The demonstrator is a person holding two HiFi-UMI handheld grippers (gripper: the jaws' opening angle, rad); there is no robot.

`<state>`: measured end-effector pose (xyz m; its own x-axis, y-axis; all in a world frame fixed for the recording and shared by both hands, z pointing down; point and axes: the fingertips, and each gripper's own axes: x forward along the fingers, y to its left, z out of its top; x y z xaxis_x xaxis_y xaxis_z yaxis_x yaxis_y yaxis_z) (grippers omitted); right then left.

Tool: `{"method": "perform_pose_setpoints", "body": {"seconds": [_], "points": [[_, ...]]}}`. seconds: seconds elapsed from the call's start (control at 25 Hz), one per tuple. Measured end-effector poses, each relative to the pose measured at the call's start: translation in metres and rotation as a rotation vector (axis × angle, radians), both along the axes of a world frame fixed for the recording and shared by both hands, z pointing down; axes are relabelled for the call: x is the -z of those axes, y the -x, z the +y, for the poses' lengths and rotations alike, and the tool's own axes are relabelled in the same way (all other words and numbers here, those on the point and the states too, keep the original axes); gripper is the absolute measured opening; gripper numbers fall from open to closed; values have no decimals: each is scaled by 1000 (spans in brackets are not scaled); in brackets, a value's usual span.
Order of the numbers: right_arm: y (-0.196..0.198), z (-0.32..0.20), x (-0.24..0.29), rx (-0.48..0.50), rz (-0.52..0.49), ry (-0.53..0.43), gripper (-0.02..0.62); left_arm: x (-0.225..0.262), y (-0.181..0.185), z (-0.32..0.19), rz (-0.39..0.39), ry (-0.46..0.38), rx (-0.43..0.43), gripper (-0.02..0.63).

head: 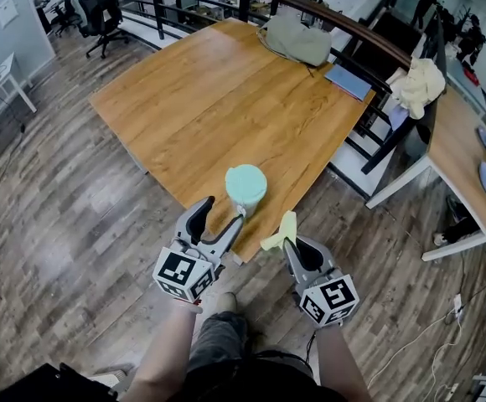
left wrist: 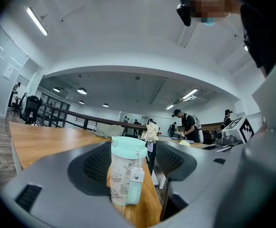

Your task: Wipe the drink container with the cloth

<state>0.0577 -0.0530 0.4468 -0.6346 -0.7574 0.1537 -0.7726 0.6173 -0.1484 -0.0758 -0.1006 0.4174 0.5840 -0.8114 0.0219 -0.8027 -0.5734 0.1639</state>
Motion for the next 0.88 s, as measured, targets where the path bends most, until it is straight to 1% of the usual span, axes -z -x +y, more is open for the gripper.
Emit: {"method": "perform_pose_setpoints", "body": {"seconds": [0.12,0.16,0.24,0.36,0.52,0.64,0.76,0.88], "points": [[5,-8,-2,-18,8,8,41,-4,-3,-12,-4,7,-26,319],[6,-9,-3,-21,12,8,41,-6,-4,-16,-11,10,-33,332],[8,-12,-3,-30,19,8,41,-10,-5,-23,-26,11,-42,376],[9,-15,-7,-52,17,15,41,-15,-7,-33,-34,15,-54,410],[9,-17,-13,-53,27,35,41,-17,-17,-41,-53,16,-75,430],[8,-21,-17,-36,25,41,41,-19,-28,-46,-90,5,-86,445],[10,-32,-24,-7,25,53,41,-22,-36,-56,-116,11,-89,449],[13,-40,-28,34,39,67,41,-22,-40,-61,-123,17,-78,449]]}}
